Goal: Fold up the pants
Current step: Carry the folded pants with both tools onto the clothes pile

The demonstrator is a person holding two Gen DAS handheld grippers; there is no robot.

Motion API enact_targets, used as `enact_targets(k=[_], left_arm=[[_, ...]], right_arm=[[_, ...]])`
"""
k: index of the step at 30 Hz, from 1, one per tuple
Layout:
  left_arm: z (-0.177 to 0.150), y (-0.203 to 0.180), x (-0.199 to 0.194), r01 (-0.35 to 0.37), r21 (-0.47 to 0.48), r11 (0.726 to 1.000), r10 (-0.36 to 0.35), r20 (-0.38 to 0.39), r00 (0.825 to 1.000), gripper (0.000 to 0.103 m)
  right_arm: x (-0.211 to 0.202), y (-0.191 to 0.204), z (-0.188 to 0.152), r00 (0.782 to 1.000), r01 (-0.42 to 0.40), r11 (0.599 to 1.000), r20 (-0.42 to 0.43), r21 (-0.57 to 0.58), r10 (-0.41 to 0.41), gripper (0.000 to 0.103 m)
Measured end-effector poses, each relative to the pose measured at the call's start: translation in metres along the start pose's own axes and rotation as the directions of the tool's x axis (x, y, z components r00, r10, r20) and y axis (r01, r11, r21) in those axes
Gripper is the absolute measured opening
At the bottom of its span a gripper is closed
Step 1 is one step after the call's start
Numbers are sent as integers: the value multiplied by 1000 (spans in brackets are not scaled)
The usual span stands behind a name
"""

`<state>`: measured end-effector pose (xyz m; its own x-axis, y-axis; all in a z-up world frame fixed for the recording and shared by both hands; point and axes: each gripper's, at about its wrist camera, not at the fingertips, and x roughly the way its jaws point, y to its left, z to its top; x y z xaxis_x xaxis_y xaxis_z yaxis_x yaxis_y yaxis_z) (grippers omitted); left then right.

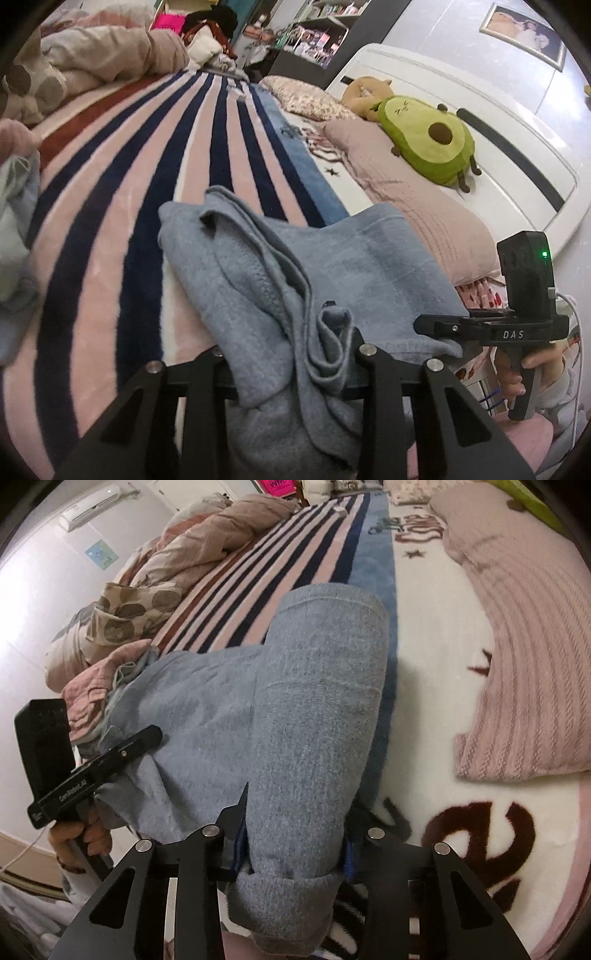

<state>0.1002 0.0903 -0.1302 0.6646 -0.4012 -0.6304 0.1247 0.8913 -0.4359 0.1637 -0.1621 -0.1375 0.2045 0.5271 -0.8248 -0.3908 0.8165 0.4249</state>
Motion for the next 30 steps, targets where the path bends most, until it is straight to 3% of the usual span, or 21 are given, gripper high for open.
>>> enact_targets(k=[6,13,23,30], left_arm=[[11,12,-36,-8,16,1000,6,81,997,26],[35,45,-105,19,32,999,-26,219,975,26],[61,113,-208,-98,26,995,78,419,905,26],[72,171,-249,-230,-56,971,230,460,857,26]], right_arm=[[-4,41,10,999,23,997,32,-75,-21,31],[6,98,38,998,-45,992,46,-120,51,31],[49,220,95,985,-146,946,42,-289,165,31],[98,294,124,970,-216,902,23,-373,242,31]])
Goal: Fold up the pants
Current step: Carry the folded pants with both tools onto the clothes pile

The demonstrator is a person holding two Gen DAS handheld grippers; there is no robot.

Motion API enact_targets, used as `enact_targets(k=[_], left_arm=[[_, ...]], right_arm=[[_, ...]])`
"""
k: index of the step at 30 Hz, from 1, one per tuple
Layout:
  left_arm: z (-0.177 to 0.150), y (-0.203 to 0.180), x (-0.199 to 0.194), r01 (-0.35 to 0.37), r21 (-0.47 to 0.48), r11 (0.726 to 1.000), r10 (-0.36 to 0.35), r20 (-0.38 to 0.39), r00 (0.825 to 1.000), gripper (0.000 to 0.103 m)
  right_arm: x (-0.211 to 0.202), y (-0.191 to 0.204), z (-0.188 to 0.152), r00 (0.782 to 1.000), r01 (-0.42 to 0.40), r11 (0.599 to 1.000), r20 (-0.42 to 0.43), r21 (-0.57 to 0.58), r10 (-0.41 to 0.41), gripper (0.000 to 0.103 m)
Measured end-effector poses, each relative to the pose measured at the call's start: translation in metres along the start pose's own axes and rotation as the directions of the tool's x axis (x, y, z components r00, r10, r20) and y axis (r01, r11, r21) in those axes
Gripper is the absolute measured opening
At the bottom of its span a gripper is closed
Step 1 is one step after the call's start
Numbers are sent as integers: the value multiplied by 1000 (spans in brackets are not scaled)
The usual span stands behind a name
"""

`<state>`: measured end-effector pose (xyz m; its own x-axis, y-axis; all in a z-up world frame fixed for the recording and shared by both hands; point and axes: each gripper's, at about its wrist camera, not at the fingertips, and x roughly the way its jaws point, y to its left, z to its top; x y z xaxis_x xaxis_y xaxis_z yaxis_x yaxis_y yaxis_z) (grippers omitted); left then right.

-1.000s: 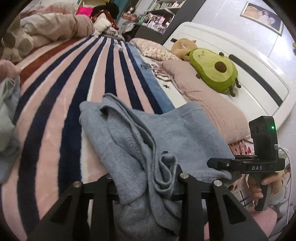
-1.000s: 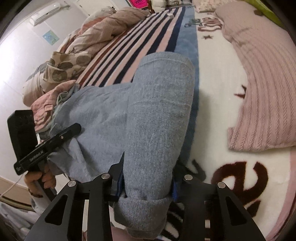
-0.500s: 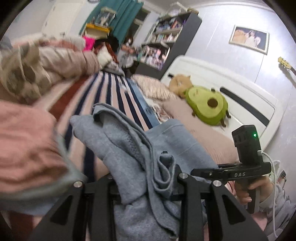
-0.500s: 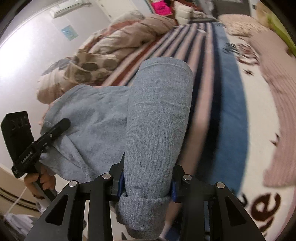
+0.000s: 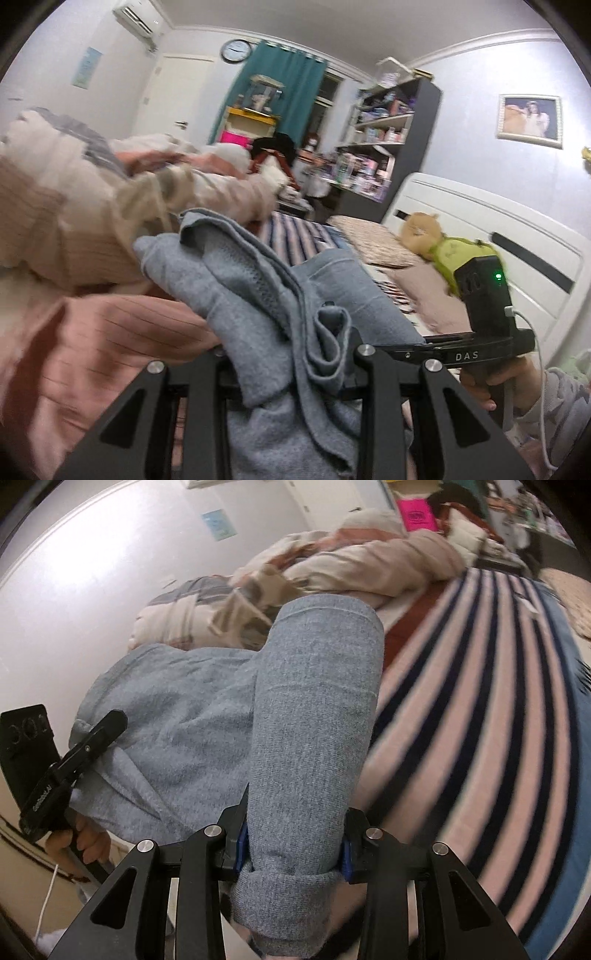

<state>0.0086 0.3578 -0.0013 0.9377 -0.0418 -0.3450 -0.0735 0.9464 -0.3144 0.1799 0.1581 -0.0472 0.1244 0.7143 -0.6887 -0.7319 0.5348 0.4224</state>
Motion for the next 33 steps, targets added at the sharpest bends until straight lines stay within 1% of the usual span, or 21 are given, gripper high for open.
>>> enact_targets(k=[3,7,8,11,14,16,18,20,22,25,30,33], left_arm=[[5,22,-2,-81,-3,997,81,5,997,26],[9,50,-1,-150,-12,989,150,-13,989,26],[10,58,1,-177,-7,984,177,-22,984,26],[8,77,6,-226,-7,974,225,-53,973,26],[-2,97,13,-262,-22,965,259,-95,961,26],[-8,106,18,-280,-21,960,275,-114,955,26],[-14,111,20,-277,-33,960,271,-119,955,28],[-17,112,23,-273,-33,962,267,-122,956,30],[-20,111,27,-283,-17,959,279,-130,951,32],[-20,107,29,-291,-4,957,288,-131,949,33],[-19,101,27,-305,-2,952,302,-134,944,33],[-18,99,26,-309,-5,951,306,-136,942,34]], right_arm=[[29,12,14,999,-39,999,18,-10,39,31],[58,22,26,997,-80,997,21,1,80,31],[66,23,29,996,-91,996,17,8,91,31],[83,28,29,994,-107,994,4,23,107,31],[96,28,23,993,-111,993,-20,38,112,31],[99,25,19,993,-110,993,-31,38,111,31],[101,23,16,993,-108,994,-36,34,109,31],[102,23,14,995,-89,996,-44,27,90,31],[103,25,14,997,-61,998,-52,4,61,31],[101,32,11,999,-19,998,-50,-67,16,31],[100,34,10,998,4,997,-54,-71,-8,32],[98,38,9,998,23,994,-56,-104,-29,33]])
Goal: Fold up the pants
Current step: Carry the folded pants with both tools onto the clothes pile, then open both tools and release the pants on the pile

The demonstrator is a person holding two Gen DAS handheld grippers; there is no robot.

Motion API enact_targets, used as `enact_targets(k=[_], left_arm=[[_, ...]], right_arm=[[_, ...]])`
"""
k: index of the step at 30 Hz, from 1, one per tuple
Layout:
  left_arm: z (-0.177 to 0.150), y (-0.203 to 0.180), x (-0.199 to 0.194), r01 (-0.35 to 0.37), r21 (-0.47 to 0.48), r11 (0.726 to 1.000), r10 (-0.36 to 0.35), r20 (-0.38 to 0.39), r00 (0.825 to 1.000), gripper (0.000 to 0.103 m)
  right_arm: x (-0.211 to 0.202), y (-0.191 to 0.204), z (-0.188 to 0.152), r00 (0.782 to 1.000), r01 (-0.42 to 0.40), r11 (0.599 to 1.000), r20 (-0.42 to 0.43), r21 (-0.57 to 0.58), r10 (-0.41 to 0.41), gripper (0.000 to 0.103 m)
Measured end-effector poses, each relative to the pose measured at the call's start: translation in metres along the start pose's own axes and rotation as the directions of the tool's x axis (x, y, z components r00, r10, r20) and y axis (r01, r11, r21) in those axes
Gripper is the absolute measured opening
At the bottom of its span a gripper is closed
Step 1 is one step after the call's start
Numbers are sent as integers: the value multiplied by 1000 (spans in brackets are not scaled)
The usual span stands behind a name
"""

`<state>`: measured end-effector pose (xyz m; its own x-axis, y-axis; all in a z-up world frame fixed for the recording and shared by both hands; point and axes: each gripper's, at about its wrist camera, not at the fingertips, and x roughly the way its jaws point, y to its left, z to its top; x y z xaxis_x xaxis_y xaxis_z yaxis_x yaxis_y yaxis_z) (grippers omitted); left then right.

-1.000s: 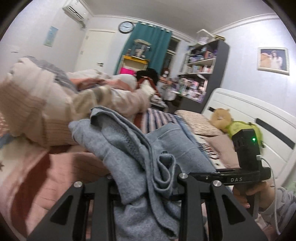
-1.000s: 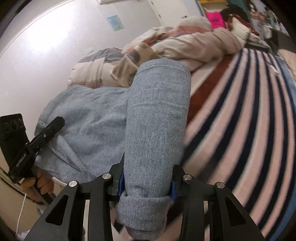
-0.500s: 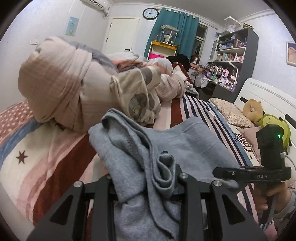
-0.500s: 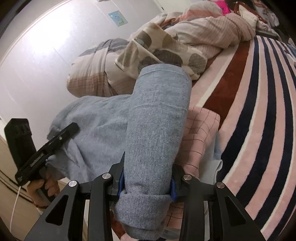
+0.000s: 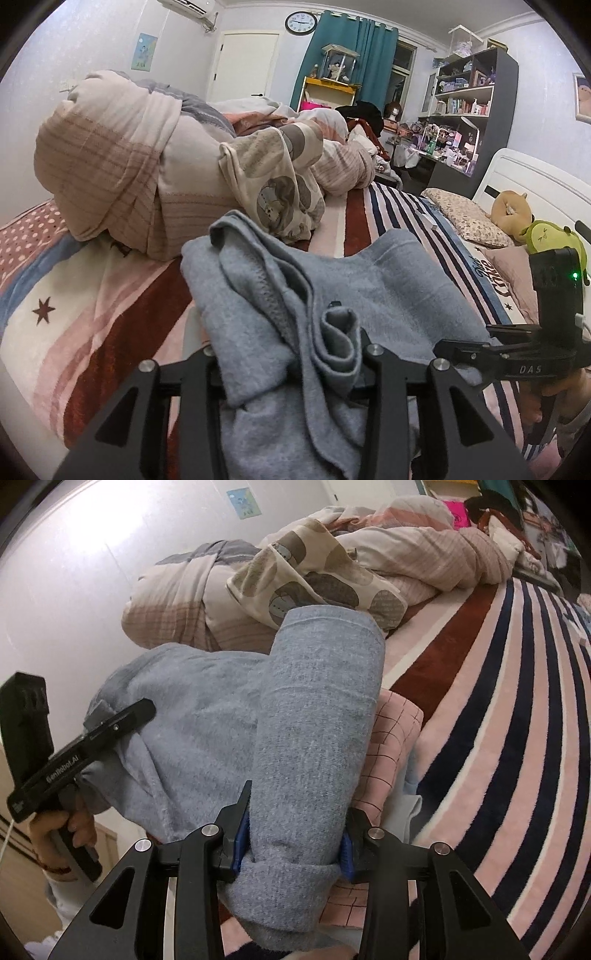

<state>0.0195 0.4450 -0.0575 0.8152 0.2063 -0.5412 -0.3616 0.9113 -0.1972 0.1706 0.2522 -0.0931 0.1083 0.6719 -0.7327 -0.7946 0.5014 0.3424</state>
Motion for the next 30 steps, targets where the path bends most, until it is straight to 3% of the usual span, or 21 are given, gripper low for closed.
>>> enact_targets(k=[4,9,11,14,19,24,28,30], left_arm=[[1,-3,-3,-29,4,1000,29,-7,1000,38],[1,-7,-15,-48,2,999,48,-5,999,61],[1,-10,-23,-57,7,998,57,3,998,62],[0,-10,-36,-54,-12,998,54,12,998,72],[-4,-25,-60,-109,32,993,108,29,994,75],[-11,-53,-84,-131,85,988,126,58,990,85],[-20,-84,-95,-106,110,988,98,70,993,85],[-24,-101,-101,-87,122,989,76,89,993,86]], right_arm=[[-4,6,-1,999,38,999,-1,-30,-38,35],[-14,11,-3,998,69,997,-2,-46,-69,37],[-19,11,-4,997,83,996,-6,-40,-83,39],[-32,14,-6,996,94,995,6,-41,-94,42],[-55,16,-17,996,91,995,25,-35,-91,51],[-75,14,-37,994,101,995,31,-17,-100,63],[-94,13,-58,993,109,994,35,-18,-108,68],[-106,12,-67,991,122,992,57,-15,-121,77]])
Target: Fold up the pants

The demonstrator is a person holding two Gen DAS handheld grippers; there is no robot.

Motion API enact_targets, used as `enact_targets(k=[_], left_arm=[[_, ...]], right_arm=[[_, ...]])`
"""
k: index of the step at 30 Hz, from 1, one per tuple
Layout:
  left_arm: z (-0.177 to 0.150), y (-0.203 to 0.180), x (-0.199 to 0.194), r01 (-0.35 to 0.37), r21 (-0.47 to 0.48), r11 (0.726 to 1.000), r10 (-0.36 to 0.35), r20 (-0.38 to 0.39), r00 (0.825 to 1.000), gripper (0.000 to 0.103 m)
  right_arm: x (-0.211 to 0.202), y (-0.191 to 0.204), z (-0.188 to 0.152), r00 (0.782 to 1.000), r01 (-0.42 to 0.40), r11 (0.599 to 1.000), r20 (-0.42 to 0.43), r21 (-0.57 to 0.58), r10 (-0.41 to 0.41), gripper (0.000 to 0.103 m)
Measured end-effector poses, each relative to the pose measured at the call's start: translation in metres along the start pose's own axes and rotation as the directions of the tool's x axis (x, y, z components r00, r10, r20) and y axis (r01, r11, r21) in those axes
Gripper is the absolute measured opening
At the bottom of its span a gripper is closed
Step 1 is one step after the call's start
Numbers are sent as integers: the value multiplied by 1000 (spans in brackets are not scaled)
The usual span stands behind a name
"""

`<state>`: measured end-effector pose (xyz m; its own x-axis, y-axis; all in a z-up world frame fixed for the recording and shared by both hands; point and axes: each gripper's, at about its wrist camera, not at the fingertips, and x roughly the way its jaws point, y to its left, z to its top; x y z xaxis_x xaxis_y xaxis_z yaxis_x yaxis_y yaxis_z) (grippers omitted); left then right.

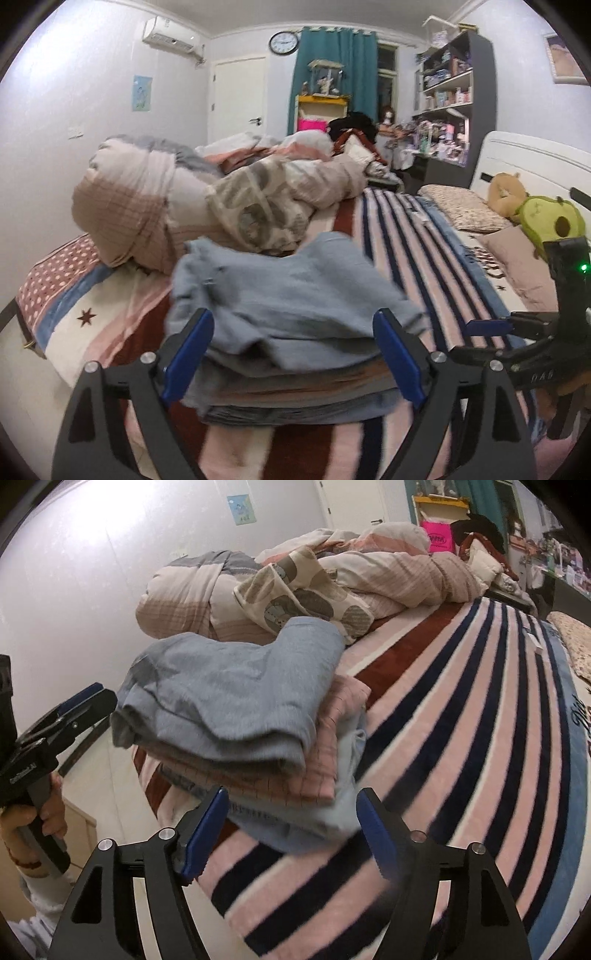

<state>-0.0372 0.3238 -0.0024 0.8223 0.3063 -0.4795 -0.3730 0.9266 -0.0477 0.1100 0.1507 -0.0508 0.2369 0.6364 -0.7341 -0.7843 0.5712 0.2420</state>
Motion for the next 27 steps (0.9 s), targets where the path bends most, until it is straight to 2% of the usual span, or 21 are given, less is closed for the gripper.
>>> enact_targets(k=[1,3,5,8,12,14,16,20,23,27], left_arm=[[0,-11,-4,9,12,1000,-9,18,1000,87],[2,-31,-11,20,27,999,-21,50,999,93],[3,-50,-17,36,48,998,-40,80,996,93],[4,-81,-22,83,65,994,-90,116,989,94],[-1,-125,-23,182,65,981,-190,149,970,94],[-5,-145,-21,214,72,974,-223,159,962,94],[-11,-171,-18,213,96,972,-227,166,960,94],[-20,-212,-17,200,135,970,-222,180,958,94],[-23,-232,-15,213,149,966,-238,183,954,94],[-25,-247,-12,208,158,965,-235,178,956,94]], right_arm=[[-11,-2,-5,1000,14,1000,25,0,-14,82],[-30,-7,-14,997,42,999,59,-12,-42,82],[-49,-15,-23,993,71,997,91,-14,-69,92],[-78,-31,-38,979,133,991,156,10,-133,96],[-118,-56,-67,945,241,970,222,18,-239,96],[-135,-66,-81,927,282,959,254,16,-276,102],[-151,-76,-94,907,311,950,292,23,-304,102],[-181,-94,-118,848,368,929,393,47,-356,102],[-197,-102,-127,821,384,921,431,67,-374,102],[-207,-113,-132,818,358,927,441,110,-368,102]])
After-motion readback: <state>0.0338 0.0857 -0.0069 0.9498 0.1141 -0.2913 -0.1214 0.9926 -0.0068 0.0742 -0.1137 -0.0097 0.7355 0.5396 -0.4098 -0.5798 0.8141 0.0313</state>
